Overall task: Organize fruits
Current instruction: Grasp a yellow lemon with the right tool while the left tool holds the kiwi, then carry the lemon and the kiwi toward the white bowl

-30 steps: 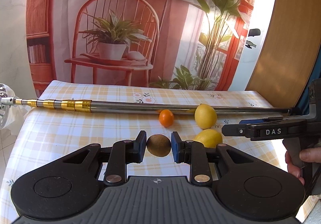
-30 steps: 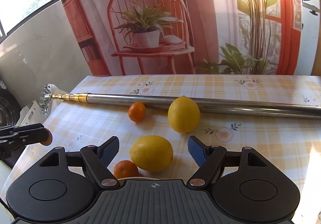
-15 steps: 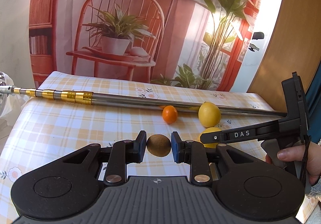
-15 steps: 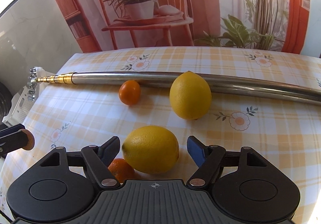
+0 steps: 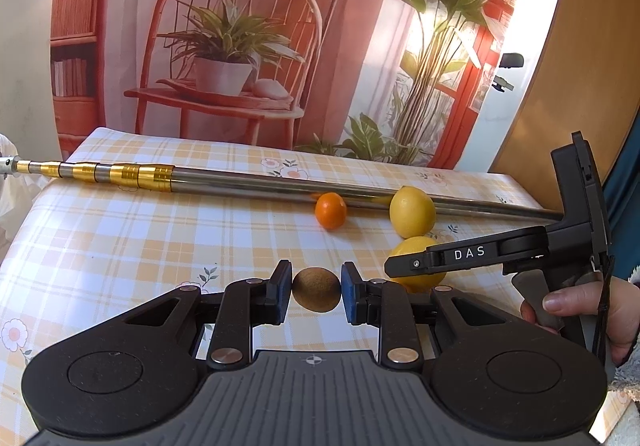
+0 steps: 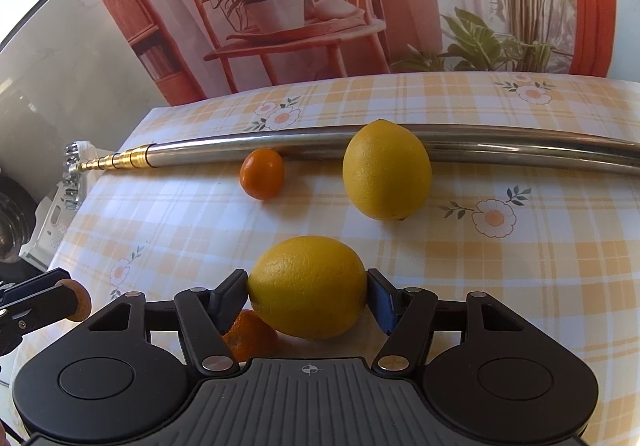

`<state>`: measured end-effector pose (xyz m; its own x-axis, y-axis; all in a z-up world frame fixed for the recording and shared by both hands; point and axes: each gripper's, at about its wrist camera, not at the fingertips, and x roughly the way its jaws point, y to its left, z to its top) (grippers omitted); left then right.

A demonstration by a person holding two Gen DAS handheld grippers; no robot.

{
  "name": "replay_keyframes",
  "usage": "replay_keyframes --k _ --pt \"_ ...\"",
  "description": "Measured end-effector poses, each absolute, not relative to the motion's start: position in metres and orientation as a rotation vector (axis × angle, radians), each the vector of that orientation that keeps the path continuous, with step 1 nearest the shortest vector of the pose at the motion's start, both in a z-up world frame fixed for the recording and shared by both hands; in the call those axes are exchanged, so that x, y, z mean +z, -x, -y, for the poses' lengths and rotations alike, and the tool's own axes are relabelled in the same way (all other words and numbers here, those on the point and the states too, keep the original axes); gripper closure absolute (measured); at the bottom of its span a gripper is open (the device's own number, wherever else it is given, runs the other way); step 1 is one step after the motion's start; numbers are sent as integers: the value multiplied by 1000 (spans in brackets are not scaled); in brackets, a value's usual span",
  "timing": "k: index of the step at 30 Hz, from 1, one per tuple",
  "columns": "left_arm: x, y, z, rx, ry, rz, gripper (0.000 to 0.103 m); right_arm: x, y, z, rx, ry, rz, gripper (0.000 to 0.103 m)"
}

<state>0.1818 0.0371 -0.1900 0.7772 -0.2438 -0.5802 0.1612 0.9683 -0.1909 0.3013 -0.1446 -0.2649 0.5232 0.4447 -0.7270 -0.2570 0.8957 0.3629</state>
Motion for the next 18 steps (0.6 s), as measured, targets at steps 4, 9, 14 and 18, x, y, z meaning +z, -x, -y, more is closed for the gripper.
replay_keyframes --k 4,9,14,18 --pt "-190 -180 -35 -224 124 -648 75 -260 -294 149 394 -224 -916 44" --pt "-186 -177 -33 -236 120 -644 75 -247 -277 166 389 -278 -865 44" --pt "-184 -168 -24 -263 97 -644 75 -235 -245 181 406 -267 -813 44" --pt "-184 -164 -14 -284 80 -653 75 -230 -221 193 408 -264 -787 44"
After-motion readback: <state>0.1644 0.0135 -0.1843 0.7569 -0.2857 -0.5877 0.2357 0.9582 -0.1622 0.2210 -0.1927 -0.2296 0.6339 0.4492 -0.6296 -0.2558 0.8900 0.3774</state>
